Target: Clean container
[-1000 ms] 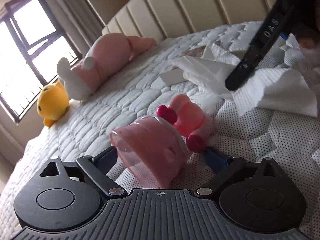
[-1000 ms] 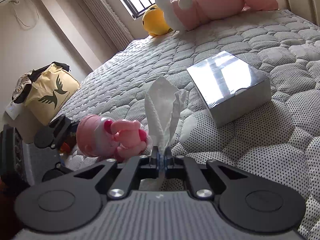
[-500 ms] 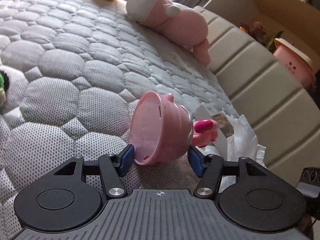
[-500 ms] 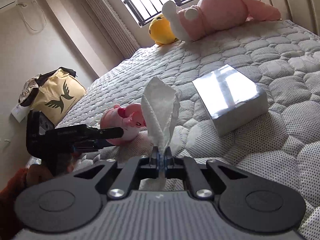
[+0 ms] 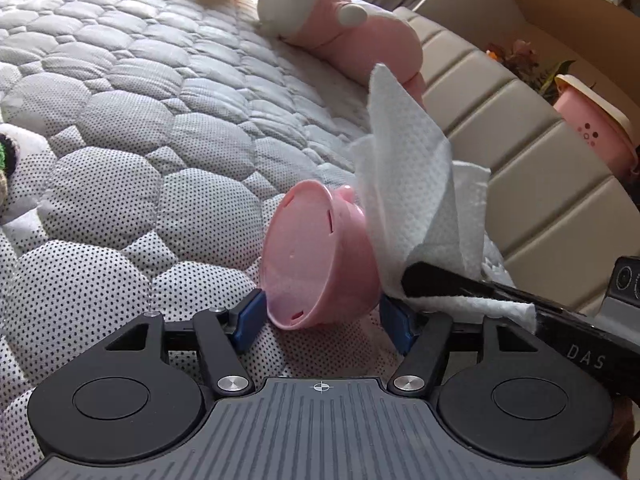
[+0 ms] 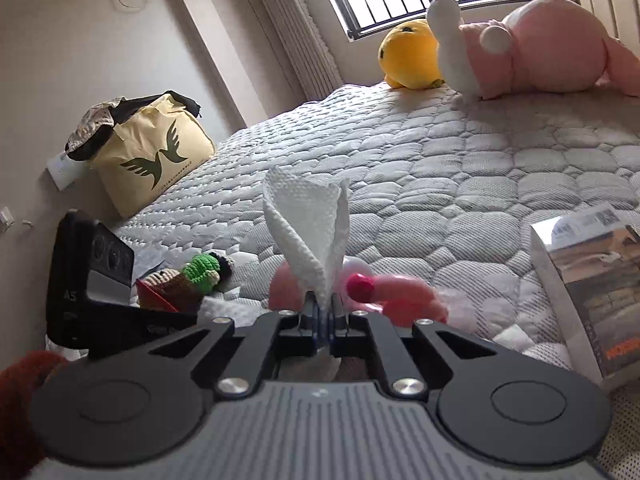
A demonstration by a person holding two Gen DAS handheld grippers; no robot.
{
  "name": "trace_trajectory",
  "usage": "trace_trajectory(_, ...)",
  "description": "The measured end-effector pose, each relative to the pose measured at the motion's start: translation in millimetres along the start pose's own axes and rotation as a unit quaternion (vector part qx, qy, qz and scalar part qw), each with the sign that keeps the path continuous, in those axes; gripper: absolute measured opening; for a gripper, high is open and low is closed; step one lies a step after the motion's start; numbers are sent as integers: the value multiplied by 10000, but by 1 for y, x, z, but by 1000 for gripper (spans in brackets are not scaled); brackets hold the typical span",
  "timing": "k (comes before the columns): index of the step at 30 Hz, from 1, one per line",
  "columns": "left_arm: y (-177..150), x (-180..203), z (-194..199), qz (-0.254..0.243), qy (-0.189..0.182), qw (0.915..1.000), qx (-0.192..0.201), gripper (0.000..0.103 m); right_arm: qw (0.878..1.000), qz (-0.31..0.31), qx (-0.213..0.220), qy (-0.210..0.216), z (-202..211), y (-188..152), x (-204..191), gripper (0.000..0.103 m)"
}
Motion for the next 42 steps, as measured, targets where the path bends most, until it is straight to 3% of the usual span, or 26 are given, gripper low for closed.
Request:
trace_trajectory(5, 8, 3, -3, -115, 237, 9995, 175, 72, 9980, -305, -64, -554, 23, -16, 38, 6)
trace_trajectory(9, 13, 7, 7, -444, 597, 9965, 369, 72, 9953, -631, 138, -724, 41, -14, 63, 6)
trace_trajectory(12, 14, 6, 18, -647, 811, 9934, 480, 71, 9928, -896, 94, -789, 29, -9, 77, 6)
trace_trajectory(17, 2, -3, 40, -774, 976, 9908, 528, 71, 9957, -840, -218, -328, -16, -15, 43, 6)
trace_trajectory(21, -4, -11, 77, -800, 1232, 9843, 977, 68, 9989, -371, -285, -72, -37, -22, -4, 6)
trace_trajectory(25, -5, -16, 118, -582, 1311, 9777, 1532, 70, 9955, -542, -434, 639, -36, -22, -25, 6)
trace_trajectory(27, -5, -12, 130, -547, 1270, 9756, 1707, 76, 9917, -633, -509, 1000, -36, -22, -35, 6)
trace_trajectory(30, -7, 8, 136, -779, 1236, 9722, 1831, 80, 9874, -772, -465, 1304, -22, -20, -39, 6)
trace_trajectory(33, -13, 39, 127, -1187, 1111, 9710, 1752, 84, 9919, -758, -66, 1018, 15, -15, -17, 6)
trace_trajectory(37, -20, 85, 88, -1442, 528, 9788, 1352, 88, 9896, -1152, 740, 439, 86, -15, 43, 6)
trace_trajectory(40, -23, 110, 35, -974, -238, 9927, 677, 90, 9802, -1474, 1322, -91, 137, -20, 85, 6)
trace_trajectory(42, -25, 123, -2, -479, -739, 9959, 213, 90, 9719, -1679, 1608, -353, 163, -25, 107, 6)
Point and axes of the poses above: each gripper's, at about its wrist camera, not at the fingertips, and z roughly against the way its jaws point, x to its right, y to its top, the point moved 5 cm from there along -z, roughly the way its jaws point, and after that the axes turned 1 degree about -z, right-handed, at the moved point
